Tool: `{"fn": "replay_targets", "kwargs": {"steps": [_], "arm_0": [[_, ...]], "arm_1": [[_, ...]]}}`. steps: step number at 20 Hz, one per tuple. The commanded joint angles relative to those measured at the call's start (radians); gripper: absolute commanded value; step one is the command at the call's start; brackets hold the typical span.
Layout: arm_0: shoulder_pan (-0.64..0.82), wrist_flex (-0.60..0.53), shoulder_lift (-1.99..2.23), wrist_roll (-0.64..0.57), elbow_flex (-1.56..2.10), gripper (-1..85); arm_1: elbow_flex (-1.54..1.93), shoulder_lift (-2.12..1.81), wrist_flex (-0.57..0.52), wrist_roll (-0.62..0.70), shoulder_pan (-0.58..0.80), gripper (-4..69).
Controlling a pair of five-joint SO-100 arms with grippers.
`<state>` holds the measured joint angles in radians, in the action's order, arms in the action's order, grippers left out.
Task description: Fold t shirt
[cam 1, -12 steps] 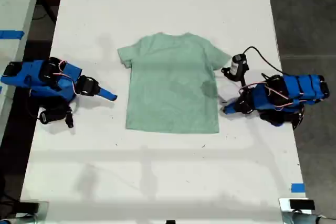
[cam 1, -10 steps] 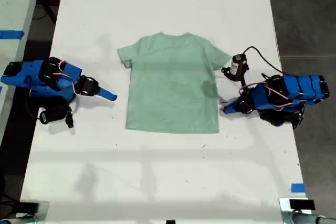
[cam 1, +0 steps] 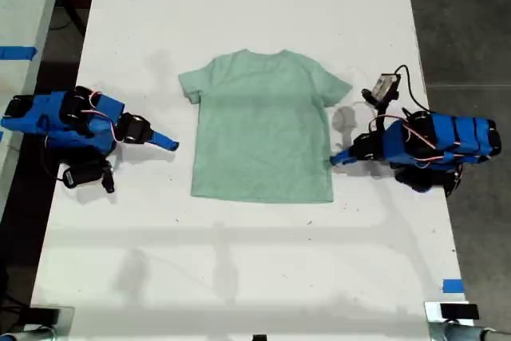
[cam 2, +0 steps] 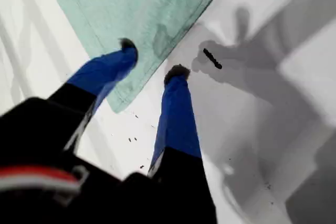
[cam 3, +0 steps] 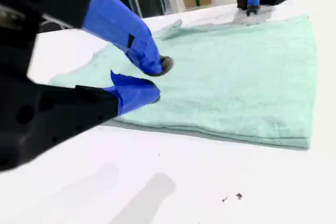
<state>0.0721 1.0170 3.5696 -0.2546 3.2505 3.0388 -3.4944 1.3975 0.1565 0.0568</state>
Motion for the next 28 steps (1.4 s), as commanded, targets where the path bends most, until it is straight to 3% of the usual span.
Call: {"fn": "replay_targets", "kwargs": {"steps": [1, 2, 3, 4, 6, 8, 11, 13, 16, 18, 20, 22, 28], "arm_0": [[0.132, -0.021, 0.014, 0.137, 0.04, 14.4], [0.11, -0.066, 0.014, 0.147, 0.04, 17.0], [0.04, -0.101, 0.014, 0.143, 0.04, 10.1], [-0.031, -0.095, 0.014, 0.178, 0.04, 1.8], [-0.008, -0.127, 0.015, 0.189, 0.04, 7.3], [0.061, -0.106, 0.015, 0.156, 0.04, 7.5], [0.187, -0.017, 0.015, 0.163, 0.04, 3.6], [0.179, -0.006, 0.015, 0.169, 0.04, 2.1], [0.163, -0.006, 0.015, 0.17, 0.04, 0.7], [0.164, -0.006, 0.015, 0.17, 0.04, -0.2], [0.17, -0.006, 0.015, 0.173, 0.04, -0.2], [0.175, -0.006, 0.015, 0.173, 0.04, -0.2], [0.167, -0.006, 0.015, 0.179, 0.04, -0.2]], "arm_1": [[0.026, -0.009, -0.057, 0.054, 0.054, 1.1], [0.02, -0.009, -0.161, 0.135, 0.104, 1.2], [-0.017, -0.008, -0.19, 0.184, 0.149, 1.3], [-0.097, 0.009, -0.138, 0.227, 0.242, 2.7], [-0.311, 0.129, -0.025, 0.356, 0.477, 14.7], [-0.532, 0.425, -0.009, 0.495, 0.698, 20.9], [-0.664, 0.788, -0.184, 0.621, 0.933, 25.3], [-0.712, 1.063, -0.328, 0.66, 1.052, 26.8], [-0.741, 1.431, -0.541, 0.614, 1.066, 25.8], [-0.759, 1.563, -0.626, 0.595, 1.062, 25.4], [-0.816, 1.675, -0.637, 0.601, 1.052, 21.5], [-0.847, 1.698, -0.626, 0.624, 1.052, 2.1], [-0.951, 1.509, -0.465, 0.652, 0.986, 2.0]]}}
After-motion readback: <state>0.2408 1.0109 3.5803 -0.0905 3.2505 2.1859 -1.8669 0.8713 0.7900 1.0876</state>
